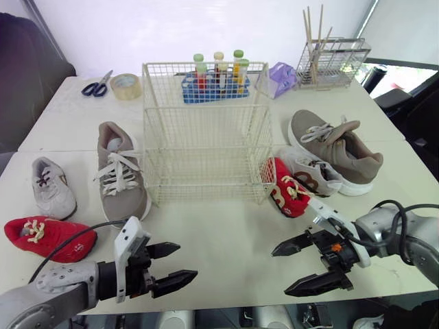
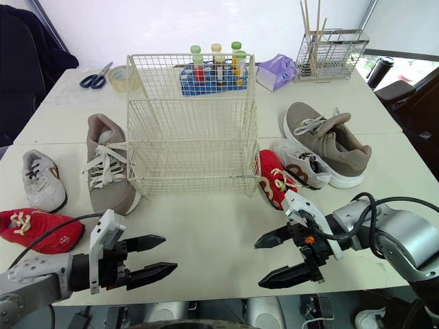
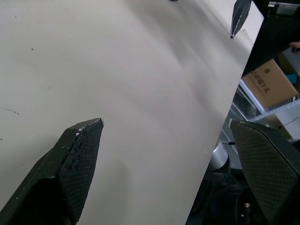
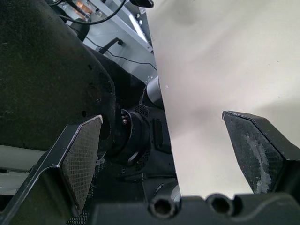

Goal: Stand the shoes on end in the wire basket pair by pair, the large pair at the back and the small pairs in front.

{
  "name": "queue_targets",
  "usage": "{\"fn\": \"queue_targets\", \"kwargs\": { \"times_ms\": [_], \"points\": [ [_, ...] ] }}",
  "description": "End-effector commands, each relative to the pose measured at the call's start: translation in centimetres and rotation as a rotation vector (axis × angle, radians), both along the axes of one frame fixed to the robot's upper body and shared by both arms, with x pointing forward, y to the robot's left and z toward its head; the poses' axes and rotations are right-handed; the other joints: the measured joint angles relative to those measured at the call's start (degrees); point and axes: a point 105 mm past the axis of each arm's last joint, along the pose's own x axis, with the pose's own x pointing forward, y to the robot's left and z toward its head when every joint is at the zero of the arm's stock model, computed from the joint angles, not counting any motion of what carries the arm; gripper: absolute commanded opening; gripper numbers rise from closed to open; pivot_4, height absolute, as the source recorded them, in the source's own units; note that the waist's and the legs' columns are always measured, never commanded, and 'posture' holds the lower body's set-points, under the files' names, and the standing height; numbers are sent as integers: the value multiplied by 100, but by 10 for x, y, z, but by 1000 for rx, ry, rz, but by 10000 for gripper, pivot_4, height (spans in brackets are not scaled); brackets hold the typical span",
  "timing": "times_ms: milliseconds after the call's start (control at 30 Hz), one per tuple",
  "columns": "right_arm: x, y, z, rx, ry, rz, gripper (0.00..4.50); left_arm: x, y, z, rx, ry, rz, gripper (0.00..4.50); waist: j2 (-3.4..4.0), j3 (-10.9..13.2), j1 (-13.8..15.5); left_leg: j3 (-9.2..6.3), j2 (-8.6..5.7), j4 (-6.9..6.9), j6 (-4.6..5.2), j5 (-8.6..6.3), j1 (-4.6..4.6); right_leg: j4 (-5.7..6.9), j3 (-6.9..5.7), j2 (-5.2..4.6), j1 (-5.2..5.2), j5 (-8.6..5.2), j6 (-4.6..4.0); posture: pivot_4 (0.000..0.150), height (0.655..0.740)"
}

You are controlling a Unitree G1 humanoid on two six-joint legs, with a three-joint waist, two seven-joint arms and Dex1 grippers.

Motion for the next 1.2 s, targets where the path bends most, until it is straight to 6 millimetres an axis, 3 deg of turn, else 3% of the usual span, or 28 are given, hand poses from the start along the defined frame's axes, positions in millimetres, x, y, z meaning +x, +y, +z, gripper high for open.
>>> {"fn": "queue_targets", "kwargs": {
  "times_ms": [33,600,900,967,1133,1200],
  "points": [
    [-3,4,7,5,-29,35,45000,-4,-5,3,-6,-9,-33,44717,0,0,3,0,0,0,0,0,0,0,0,0,0,0,0,1500,7400],
    [1,6,13,-27,-48,46,45000,-5,-12,7,-41,-20,-47,44717,0,0,0,-1,0,0,0,0,0,0,0,0,0,0,0,1500,7400],
    [13,-9,12,-67,-101,-49,45000,-1,-17,7,-48,-33,-87,44717,0,0,8,-1,0,0,0,0,-1,-1,0,0,0,0,0,1500,7400],
    [17,-19,18,-79,-110,-108,45000,2,-22,18,-76,-61,-138,44717,0,0,13,-1,-1,0,0,0,-1,-1,0,0,1,0,0,1500,7400],
    [20,-78,52,-198,-128,-355,45000,3,-44,62,-145,-172,-380,44717,7,0,41,-2,-3,9,0,1,-3,1,0,-1,7,0,0,1500,7400],
    [20,-110,66,-250,-141,-514,45000,3,-53,76,-158,-225,-466,44717,5,-1,15,-1,-2,9,1,0,2,-4,0,0,17,0,0,1500,7400]
  ]
}}
